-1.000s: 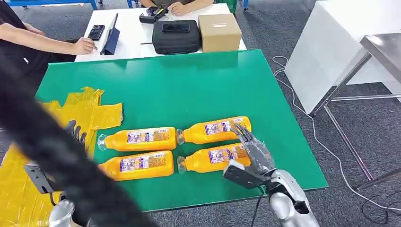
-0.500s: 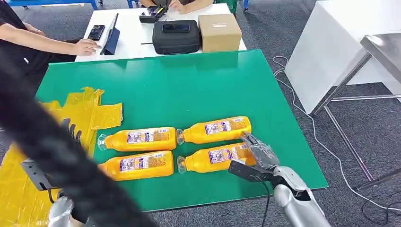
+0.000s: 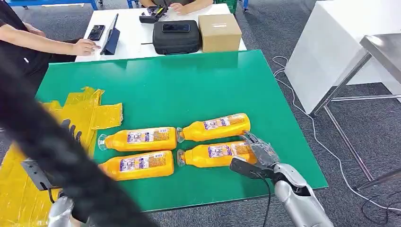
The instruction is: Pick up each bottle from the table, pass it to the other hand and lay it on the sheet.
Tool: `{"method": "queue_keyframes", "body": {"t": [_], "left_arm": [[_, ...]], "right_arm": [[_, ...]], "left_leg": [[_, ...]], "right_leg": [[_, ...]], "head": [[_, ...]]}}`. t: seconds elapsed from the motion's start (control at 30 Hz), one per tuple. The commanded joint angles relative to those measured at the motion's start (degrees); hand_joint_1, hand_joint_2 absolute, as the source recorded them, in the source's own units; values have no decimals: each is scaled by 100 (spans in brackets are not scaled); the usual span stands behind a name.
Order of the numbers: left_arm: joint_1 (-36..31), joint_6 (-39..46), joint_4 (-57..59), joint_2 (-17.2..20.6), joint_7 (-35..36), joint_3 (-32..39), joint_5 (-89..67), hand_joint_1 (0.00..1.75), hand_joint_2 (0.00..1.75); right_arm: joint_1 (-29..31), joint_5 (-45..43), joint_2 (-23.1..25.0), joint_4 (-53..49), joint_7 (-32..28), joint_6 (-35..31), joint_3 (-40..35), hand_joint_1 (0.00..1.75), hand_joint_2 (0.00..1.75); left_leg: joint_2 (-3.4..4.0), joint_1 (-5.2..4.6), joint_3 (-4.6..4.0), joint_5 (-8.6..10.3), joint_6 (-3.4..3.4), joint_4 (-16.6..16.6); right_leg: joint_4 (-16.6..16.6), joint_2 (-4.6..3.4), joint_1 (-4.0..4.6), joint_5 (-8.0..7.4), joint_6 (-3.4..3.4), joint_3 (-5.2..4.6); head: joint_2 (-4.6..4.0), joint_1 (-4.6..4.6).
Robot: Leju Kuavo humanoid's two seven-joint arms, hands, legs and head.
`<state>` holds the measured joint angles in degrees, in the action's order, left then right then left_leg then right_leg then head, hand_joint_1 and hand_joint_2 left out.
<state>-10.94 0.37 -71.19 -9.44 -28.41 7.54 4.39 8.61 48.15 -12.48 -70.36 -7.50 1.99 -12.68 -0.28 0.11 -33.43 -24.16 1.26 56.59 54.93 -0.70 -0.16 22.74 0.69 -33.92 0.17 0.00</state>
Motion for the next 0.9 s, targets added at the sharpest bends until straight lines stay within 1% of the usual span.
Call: {"method": "queue_keyframes", "body": {"t": [0.03,0.07,0.1,0.13,0.17,0.3,0.33,0.4,0.43,0.6,0.63,0.67,0.9], "left_arm": [[-251,9,512,142,-17,-89,46,0,0],[-251,9,512,142,-17,-89,46,0,0],[-300,13,569,155,-27,-104,61,0,0],[-317,17,587,156,-36,-99,69,0,0],[-330,25,607,168,-50,-97,86,0,0],[-198,89,506,190,-108,-25,169,0,0],[-155,98,475,190,-123,-5,185,0,0],[-104,99,425,194,-141,21,198,0,0],[-102,101,422,178,-143,56,203,0,0],[-200,94,467,128,-141,110,207,0,0],[-228,89,468,129,-140,111,207,0,0],[-241,87,466,130,-140,109,207,0,0],[-165,94,305,131,-115,106,209,0,0]], "right_arm": [[209,-22,22,523,-51,-1,-208,0,175],[209,-22,22,523,-51,-1,-208,0,175],[198,-141,-12,466,-170,63,-281,0,0],[187,-157,-40,417,-216,87,-319,0,0],[145,-208,-75,297,-267,115,-351,0,0],[-315,-266,-336,-714,-317,198,-484,0,0],[-401,-253,-386,-902,-310,205,-507,0,0],[-529,-238,-460,-1272,-292,225,-553,0,0],[-600,-278,-506,-1469,-339,290,-589,0,0],[-629,-391,-604,-1702,-388,420,-685,0,0],[-611,-393,-620,-1721,-379,465,-741,0,0],[-599,-384,-614,-1717,-371,479,-768,0,0],[-463,-214,-468,-1531,-225,441,-941,0,0]], "left_leg": [[1,1,32,-9,-8,-11],[3,1,25,-8,-7,-9],[3,1,23,-6,-6,-9],[2,2,33,-12,-9,-9],[0,3,26,-8,-8,-9],[-2,-1,17,-6,-5,-5],[-3,0,30,-12,-8,-8],[-5,-1,17,-7,-5,-6],[-5,0,28,-14,-8,-5],[1,-1,8,-8,-4,-3],[3,-1,22,-15,-7,-4],[0,-2,8,-8,-4,-3],[6,1,18,-11,-7,-5]], "right_leg": [[-10,6,2,10,-1,31],[-8,3,2,7,-1,25],[-7,3,1,6,-1,22],[-8,6,2,12,-1,33],[-8,6,3,8,-1,25],[-3,8,0,8,0,14],[-4,10,0,14,0,27],[-2,10,0,9,0,14],[-1,12,0,17,0,24],[0,3,-1,6,1,6],[0,4,-1,12,1,18],[1,5,-2,6,1,6],[-4,2,1,8,-1,15]], "head": [[0,0],[0,0],[0,0],[0,0],[0,0],[0,0],[0,0],[0,0],[0,0],[0,-2],[0,0],[0,0],[0,0]]}}
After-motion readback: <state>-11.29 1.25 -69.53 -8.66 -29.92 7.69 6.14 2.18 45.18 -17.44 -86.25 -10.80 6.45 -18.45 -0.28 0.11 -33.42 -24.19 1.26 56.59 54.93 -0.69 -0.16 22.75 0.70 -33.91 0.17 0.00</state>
